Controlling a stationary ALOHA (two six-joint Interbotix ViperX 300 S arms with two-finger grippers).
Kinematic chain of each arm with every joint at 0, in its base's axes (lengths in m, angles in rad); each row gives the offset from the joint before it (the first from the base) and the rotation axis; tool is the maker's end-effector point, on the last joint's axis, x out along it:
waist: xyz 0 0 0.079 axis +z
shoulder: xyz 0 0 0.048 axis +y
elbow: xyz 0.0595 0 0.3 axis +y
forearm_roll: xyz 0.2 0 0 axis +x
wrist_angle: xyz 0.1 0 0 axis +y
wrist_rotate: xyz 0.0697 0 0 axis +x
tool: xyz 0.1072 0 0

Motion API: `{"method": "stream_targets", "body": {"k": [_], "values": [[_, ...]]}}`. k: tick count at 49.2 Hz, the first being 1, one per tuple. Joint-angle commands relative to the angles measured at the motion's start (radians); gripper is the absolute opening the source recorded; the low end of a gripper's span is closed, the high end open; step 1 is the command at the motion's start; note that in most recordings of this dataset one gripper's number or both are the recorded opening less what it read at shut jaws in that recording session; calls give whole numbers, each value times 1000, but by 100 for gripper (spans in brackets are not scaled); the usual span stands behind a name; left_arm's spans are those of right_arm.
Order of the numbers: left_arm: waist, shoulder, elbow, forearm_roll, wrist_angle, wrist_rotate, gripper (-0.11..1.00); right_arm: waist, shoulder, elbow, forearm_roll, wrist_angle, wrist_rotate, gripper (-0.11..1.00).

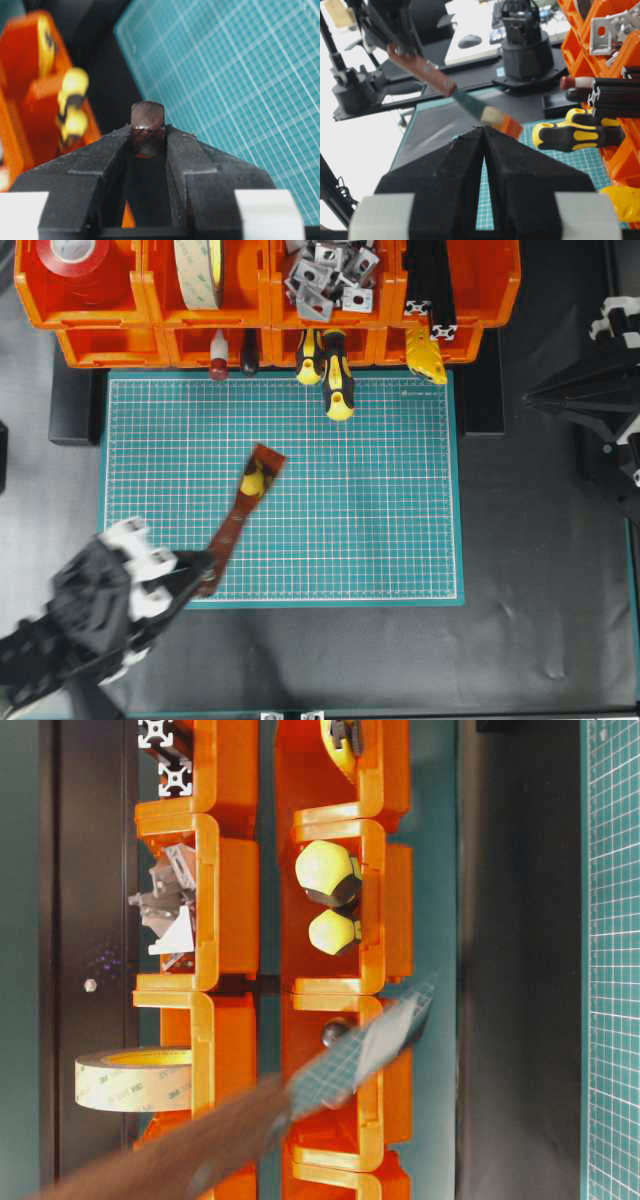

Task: Pick scraper from container rack with left arm.
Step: 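Swing the held scraper over the mat toward the center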

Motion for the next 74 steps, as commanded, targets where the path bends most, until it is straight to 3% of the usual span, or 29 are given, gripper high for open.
{"method": "stream_targets", "body": {"k": [1, 12, 20, 46, 62, 66, 74], "values": [[60, -18, 29, 8, -114, 21, 21, -5, 0, -23, 12, 12, 5, 0], [253, -11, 144, 8, -362, 98, 21, -23, 0, -21, 15, 28, 15, 0], [354, 20, 160, 8, -483, 130, 21, -41, 0, -21, 15, 28, 26, 0], [383, 80, 193, 6, -518, 118, 21, -44, -3, -25, 15, 21, 44, 0], [396, 95, 232, 8, -600, -9, 21, -46, -8, -25, 15, 26, 44, 0], [396, 92, 238, 6, -640, -44, 34, -46, -8, -26, 15, 20, 44, 0], [397, 91, 253, 5, -663, -133, 80, -46, -14, -31, 15, 23, 44, 0]]}}
